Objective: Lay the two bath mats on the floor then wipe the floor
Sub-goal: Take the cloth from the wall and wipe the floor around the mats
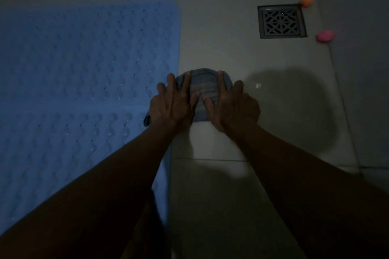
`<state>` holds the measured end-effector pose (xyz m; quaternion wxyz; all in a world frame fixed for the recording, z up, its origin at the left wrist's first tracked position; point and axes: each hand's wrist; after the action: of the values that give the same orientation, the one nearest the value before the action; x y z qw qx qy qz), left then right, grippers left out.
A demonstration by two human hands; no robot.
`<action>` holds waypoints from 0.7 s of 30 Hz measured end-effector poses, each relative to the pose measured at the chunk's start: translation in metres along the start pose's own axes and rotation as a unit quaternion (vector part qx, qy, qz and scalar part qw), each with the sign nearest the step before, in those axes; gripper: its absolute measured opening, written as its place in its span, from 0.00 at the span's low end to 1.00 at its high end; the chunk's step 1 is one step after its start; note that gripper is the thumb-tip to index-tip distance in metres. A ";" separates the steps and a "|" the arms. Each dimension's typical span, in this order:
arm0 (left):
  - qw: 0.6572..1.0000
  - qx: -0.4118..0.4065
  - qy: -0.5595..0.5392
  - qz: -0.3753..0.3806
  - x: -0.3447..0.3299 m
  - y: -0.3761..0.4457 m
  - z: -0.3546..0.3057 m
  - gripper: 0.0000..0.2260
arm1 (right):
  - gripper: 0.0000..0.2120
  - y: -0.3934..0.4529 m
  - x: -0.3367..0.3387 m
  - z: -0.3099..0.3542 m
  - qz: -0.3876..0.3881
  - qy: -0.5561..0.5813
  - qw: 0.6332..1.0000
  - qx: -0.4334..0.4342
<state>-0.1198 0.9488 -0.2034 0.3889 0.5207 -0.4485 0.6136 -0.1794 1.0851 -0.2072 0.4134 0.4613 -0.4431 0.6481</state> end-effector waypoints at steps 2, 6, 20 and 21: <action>1.000 0.000 -0.001 0.010 -0.001 -0.016 -0.004 0.30 | 0.38 -0.014 -0.002 -0.005 -0.004 -0.010 1.000 0.001; 1.000 0.013 -0.009 0.023 0.003 -0.055 -0.013 0.29 | 0.38 -0.049 -0.004 -0.011 0.006 0.003 1.000 0.001; 0.998 -0.009 -0.048 0.025 -0.017 -0.167 -0.019 0.30 | 0.38 -0.165 -0.019 -0.028 0.043 -0.013 0.998 -0.045; 0.999 -0.015 -0.050 0.017 -0.019 -0.175 -0.019 0.30 | 0.38 -0.173 -0.020 -0.029 0.043 -0.013 0.998 -0.049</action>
<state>0.0428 1.0188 -0.1982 0.3633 0.5373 -0.4849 0.5867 -0.0177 1.1568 -0.1987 0.4010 0.4294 -0.4991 0.6370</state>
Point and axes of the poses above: each hand's wrist, its own y-axis towards the middle knuckle, its own x-axis out of the back of the hand, z = x × y, and after that the axes turned 11 degrees about -x, right-handed
